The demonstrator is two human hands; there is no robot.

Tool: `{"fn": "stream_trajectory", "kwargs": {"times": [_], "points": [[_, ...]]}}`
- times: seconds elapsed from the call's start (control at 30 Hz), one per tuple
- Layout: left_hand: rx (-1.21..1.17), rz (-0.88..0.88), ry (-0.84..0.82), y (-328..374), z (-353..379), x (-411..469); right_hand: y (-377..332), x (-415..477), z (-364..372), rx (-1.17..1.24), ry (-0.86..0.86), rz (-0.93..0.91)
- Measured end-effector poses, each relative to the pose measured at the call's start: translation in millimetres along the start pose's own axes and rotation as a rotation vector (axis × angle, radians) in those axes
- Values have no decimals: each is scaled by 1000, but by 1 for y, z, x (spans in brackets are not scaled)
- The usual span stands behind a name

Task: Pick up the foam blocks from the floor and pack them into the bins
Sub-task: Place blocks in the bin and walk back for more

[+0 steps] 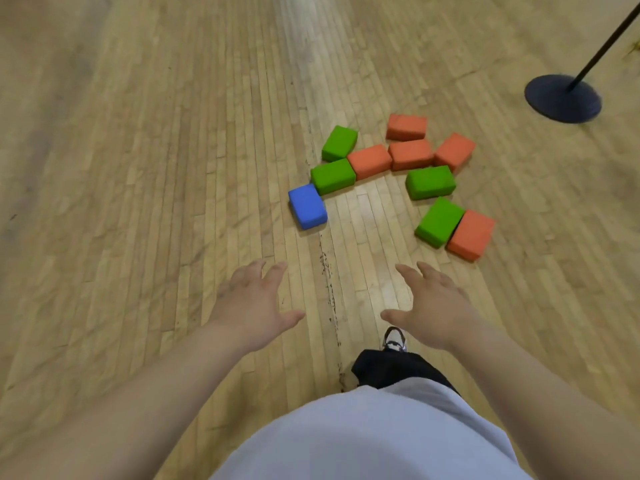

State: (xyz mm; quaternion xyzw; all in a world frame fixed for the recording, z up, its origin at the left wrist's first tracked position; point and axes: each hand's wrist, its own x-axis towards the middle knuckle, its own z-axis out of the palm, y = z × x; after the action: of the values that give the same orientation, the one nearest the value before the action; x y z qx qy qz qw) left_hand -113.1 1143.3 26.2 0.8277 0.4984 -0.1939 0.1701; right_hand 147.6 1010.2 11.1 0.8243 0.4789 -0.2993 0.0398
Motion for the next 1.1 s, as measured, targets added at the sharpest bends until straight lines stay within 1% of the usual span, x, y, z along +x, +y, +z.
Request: {"fn": "stream_trajectory", "kwargs": {"times": [0.17,0.3,0.43,0.57,0.73,0.83,1.0,1.1], "points": [[-70,-74,-10,68,-48,79,54,85,-91,-77,-33,-77],[-129,-113,-3,92,-86,139,69,159,-159,-145,-51,-141],[-123,-130,0,95,-117,215,63,240,-205,-162,-48,-165],[-105,-97,-18,92,-144,314,51,330,-240,-171,-74,-157],[-96,-55,-85,81,-193,455,30,452,-287,-174,-122,-111],[-73,-23,-134,76,-225,527,14,518,-319,-151,-159,-116],[-46,13,-158,75,-260,638,-6,630,-358,-183,-198,-165],[-59,-20,-211,80,-261,699,-8,704,-364,-239,-254,-202]]}}
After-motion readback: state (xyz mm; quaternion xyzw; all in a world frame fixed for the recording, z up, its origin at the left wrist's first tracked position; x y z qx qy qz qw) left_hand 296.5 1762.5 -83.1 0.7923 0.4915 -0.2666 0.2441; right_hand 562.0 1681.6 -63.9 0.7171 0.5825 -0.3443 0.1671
